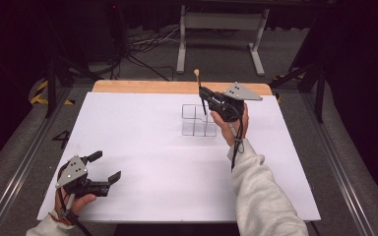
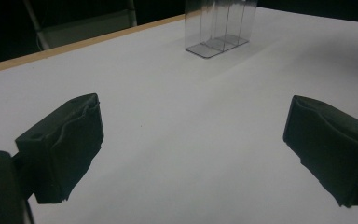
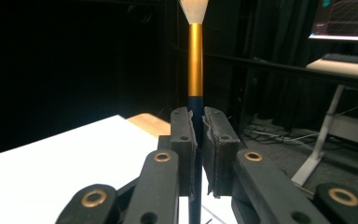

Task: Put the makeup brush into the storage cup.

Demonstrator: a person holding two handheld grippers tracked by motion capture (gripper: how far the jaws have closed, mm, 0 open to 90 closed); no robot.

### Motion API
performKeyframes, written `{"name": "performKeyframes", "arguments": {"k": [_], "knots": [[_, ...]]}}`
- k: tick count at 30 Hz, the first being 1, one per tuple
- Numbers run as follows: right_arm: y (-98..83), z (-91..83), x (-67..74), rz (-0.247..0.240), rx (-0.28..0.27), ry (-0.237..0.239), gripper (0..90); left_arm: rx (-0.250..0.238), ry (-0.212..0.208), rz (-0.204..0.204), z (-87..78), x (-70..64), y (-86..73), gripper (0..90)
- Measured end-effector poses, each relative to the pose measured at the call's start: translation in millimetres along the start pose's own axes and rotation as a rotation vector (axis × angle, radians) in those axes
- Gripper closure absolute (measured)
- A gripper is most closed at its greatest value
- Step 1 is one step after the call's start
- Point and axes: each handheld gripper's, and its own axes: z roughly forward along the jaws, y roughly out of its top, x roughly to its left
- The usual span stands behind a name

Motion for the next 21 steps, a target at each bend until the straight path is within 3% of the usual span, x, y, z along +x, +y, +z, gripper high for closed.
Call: {"name": "performKeyframes", "arguments": {"k": [13,21], "knots": [[7.8,7.4,-12.9,0.027,-0.044,-0.040,83.8,-0.002,-0.006,-0.002,-1.1,1.0,-0.1,5.5],[-1.9,13.8,-16.3,0.068,-0.045,-0.044,83.7,-0.005,-0.007,-0.006,-0.9,0.8,-0.3,5.5]]}}
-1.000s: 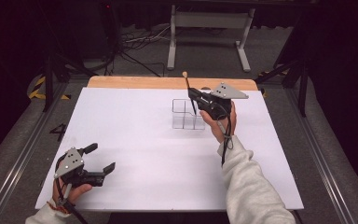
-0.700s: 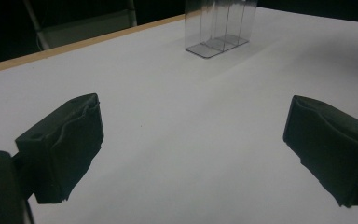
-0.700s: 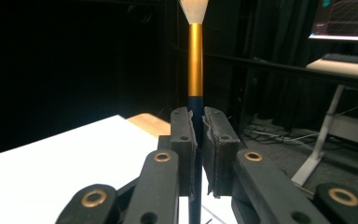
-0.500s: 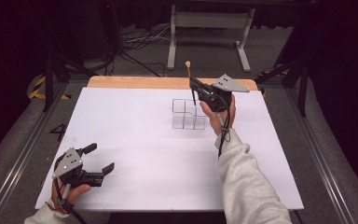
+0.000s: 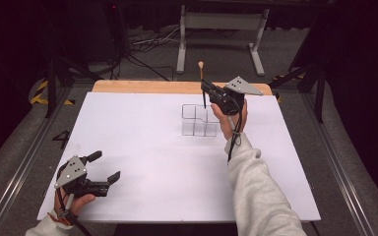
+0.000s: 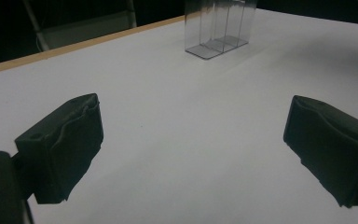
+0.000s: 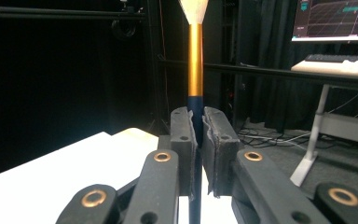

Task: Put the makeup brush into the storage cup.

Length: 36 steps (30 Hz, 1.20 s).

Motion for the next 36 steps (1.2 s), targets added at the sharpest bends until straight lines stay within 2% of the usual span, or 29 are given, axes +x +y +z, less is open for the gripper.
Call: {"name": "performKeyframes", "arguments": {"k": [10,12,15,16,22,25,27,36], "knots": [[-26.7,8.6,-4.6,0.022,0.031,-0.011,83.8,0.007,-0.005,0.002,0.0,0.2,-0.6,5.5],[-30.7,9.9,-5.5,0.022,0.042,-0.026,83.8,0.005,-0.006,0.000,0.1,0.3,-0.7,5.5],[-34.8,10.5,-7.5,0.035,0.047,-0.023,83.8,0.006,-0.007,-0.001,-0.2,0.4,-0.9,5.5],[-37.6,11.7,-7.9,0.027,0.058,-0.037,83.8,0.007,-0.006,0.000,-0.3,0.6,-0.8,5.5],[-49.3,14.2,-9.4,0.044,0.083,-0.032,83.8,0.004,-0.006,0.001,-0.5,0.6,-1.2,5.5],[-52.7,13.8,-10.5,0.071,0.078,-0.028,83.8,0.007,-0.008,0.001,-0.2,0.5,-1.2,5.5],[-54.7,14.8,-9.1,0.052,0.094,-0.033,83.8,0.004,-0.008,-0.001,0.0,0.5,-1.4,5.5],[-62.5,13.8,-5.6,0.056,0.107,-0.031,83.8,0.003,-0.006,0.001,-0.4,0.4,-1.3,5.5]]}}
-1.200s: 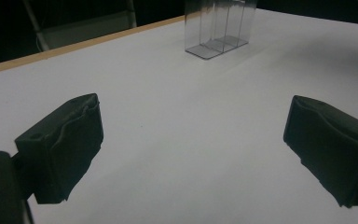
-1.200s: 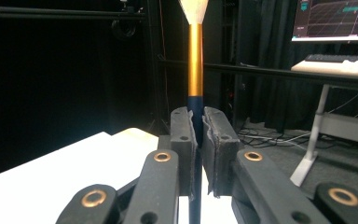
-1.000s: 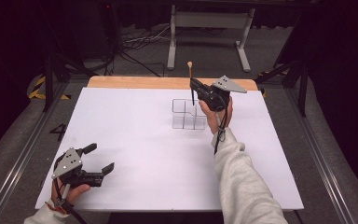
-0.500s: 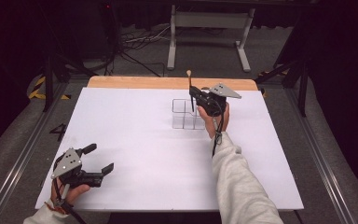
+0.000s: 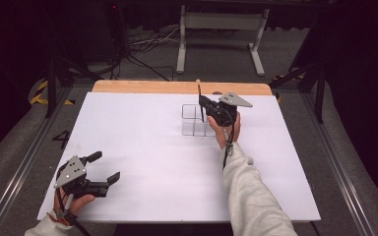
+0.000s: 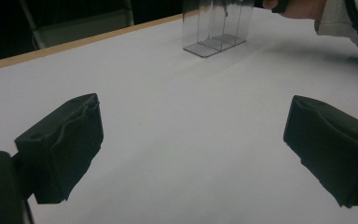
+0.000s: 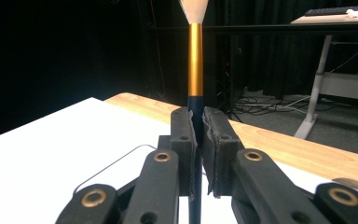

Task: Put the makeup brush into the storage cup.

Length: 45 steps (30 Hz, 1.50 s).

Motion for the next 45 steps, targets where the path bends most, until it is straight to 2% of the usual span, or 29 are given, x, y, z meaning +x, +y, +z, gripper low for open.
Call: {"name": "performKeyframes", "arguments": {"k": [12,21,28,33,36,40,45], "knots": [[-3.9,-2.2,0.9,0.013,0.008,-0.005,83.7,0.000,0.002,0.020,-1.1,-1.4,1.0,5.4],[-2.1,-2.8,4.3,-0.008,0.014,-0.004,83.6,-0.003,0.002,0.015,-1.1,-1.3,0.9,5.5],[1.4,-8.2,6.1,-0.027,0.003,-0.029,82.5,0.000,0.005,0.013,-0.6,-1.4,1.0,5.3],[6.7,-12.9,8.5,-0.047,-0.001,-0.029,78.0,-0.002,0.004,0.012,-0.7,-1.6,1.1,5.3],[11.2,-16.5,10.1,-0.069,-0.007,-0.054,67.0,-0.003,0.003,0.011,-0.7,-1.3,0.9,5.3],[16.6,-21.3,12.0,-0.079,-0.017,-0.065,59.3,-0.002,0.005,0.010,-0.2,-1.5,1.0,5.3],[24.1,-28.3,14.4,-0.100,-0.031,-0.065,56.2,0.002,0.004,0.012,-0.2,-1.9,1.1,5.3]]}}
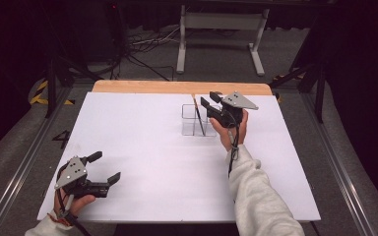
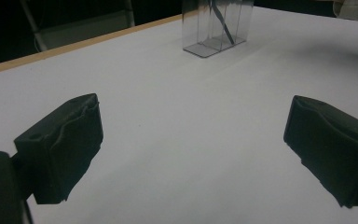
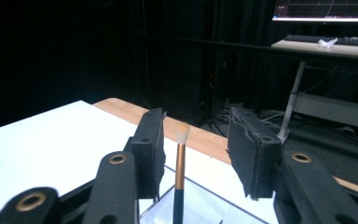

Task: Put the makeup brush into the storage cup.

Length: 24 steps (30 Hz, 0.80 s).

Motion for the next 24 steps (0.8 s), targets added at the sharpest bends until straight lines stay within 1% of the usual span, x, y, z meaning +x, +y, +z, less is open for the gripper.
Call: {"name": "performKeyframes", "arguments": {"k": [5,6,7,9,10,13,14,17,18,20,21,22,24], "knots": [[6.5,-7.0,-0.7,-0.004,-0.013,0.003,50.5,0.003,0.002,0.000,0.3,0.1,0.0,5.3],[8.3,-8.9,-0.7,-0.013,-0.013,-0.005,47.6,0.002,0.001,0.000,0.3,0.1,0.0,5.3],[9.6,-10.4,-1.0,-0.015,-0.015,-0.008,46.6,0.002,0.002,-0.001,0.3,0.1,0.0,5.3],[11.2,-12.6,-1.7,-0.016,-0.020,-0.003,45.0,0.003,0.003,-0.001,0.4,0.2,-0.1,5.3],[12.6,-14.8,-2.1,-0.022,-0.023,-0.011,43.2,0.004,0.003,0.001,0.4,0.3,0.0,5.3],[14.8,-18.3,-1.9,-0.028,-0.027,-0.012,39.2,0.008,0.002,0.003,0.3,0.2,0.2,5.3],[15.4,-19.0,-1.9,-0.039,-0.027,-0.018,37.9,0.004,0.004,0.003,0.6,0.0,0.1,5.3],[17.2,-22.0,0.0,-0.054,-0.030,-0.012,36.1,0.004,0.006,0.003,0.6,-0.2,0.2,5.3],[17.6,-23.0,0.6,-0.057,-0.029,-0.012,34.7,0.001,0.003,-0.002,0.4,-0.3,0.2,5.4],[17.8,-24.6,1.4,-0.064,-0.021,-0.006,33.0,0.004,0.006,0.002,0.4,-0.1,0.2,5.4],[17.7,-25.2,1.9,-0.073,-0.017,-0.013,31.7,0.001,0.004,-0.002,0.5,-0.3,0.1,5.3],[17.9,-25.9,2.2,-0.076,-0.010,-0.017,30.1,0.005,0.002,0.001,0.3,0.0,0.3,5.3],[18.0,-27.7,2.2,-0.073,-0.009,-0.014,27.7,0.008,0.004,0.002,0.5,0.1,0.2,5.3]]}}
